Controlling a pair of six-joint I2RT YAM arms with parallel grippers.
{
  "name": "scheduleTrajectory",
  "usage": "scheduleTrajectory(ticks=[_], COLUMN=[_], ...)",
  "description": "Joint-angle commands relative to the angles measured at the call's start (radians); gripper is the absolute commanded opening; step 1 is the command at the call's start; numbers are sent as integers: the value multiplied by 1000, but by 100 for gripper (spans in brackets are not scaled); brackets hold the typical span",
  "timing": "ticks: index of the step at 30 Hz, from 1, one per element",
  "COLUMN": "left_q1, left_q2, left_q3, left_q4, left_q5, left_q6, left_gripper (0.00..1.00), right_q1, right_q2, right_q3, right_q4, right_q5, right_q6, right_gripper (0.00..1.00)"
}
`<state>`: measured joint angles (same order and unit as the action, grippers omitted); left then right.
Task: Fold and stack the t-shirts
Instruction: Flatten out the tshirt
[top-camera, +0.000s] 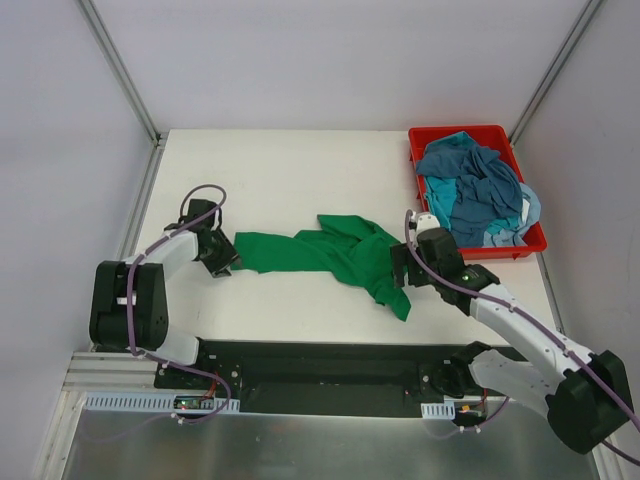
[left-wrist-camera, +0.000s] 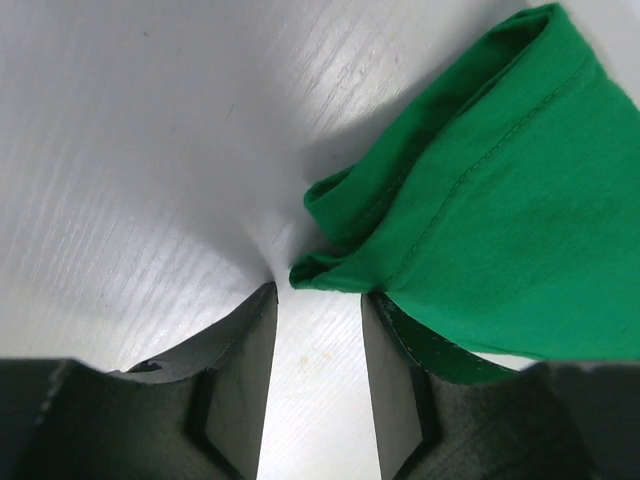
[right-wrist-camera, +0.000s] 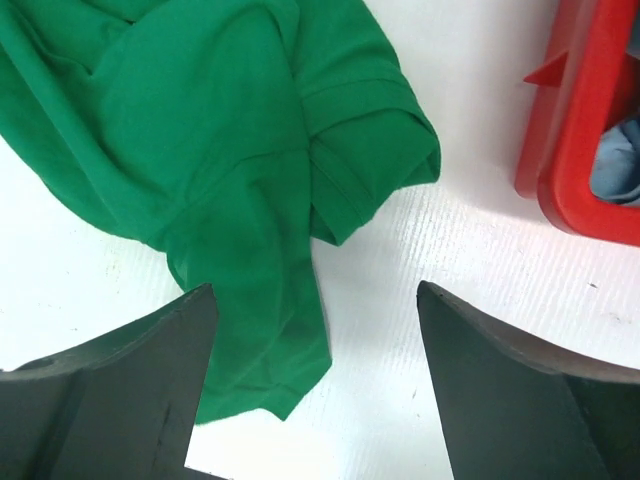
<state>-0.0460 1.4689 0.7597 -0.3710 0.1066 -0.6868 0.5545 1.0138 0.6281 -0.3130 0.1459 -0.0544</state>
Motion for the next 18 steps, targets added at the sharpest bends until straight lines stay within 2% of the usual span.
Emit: scheduleTrajectory(ticks=[1,5,7,10,11,15,18], left_q1=[-2,-3,-3,-3,-3,-6,-26], left_q2=[31,57,71,100,113,113,47], left_q3=[44,59,67,81,85,92,69], left_q4=[18,38,49,60,61,66,72], left_q5=[-21,7,-4,1,7,18,9], left_q6=[39,50,64,79,81,89,86], left_gripper=[36,26,25,9,0,0,0], right_q1=[-4,-5,-4,-2,-2,-2,-5], right_q2=[-92,-113,-110,-109,-109,-109,-110], right_q3=[-40,-56,-54,-53,-53,-56,-59], right_q4=[-41,-44,-51,-55,-57,-69,-70], right_q5=[37,41,38,37,37,49,55], right_q6=[25,37,45,51,53,53,53], right_gripper=[84,84,84,84,84,84,84])
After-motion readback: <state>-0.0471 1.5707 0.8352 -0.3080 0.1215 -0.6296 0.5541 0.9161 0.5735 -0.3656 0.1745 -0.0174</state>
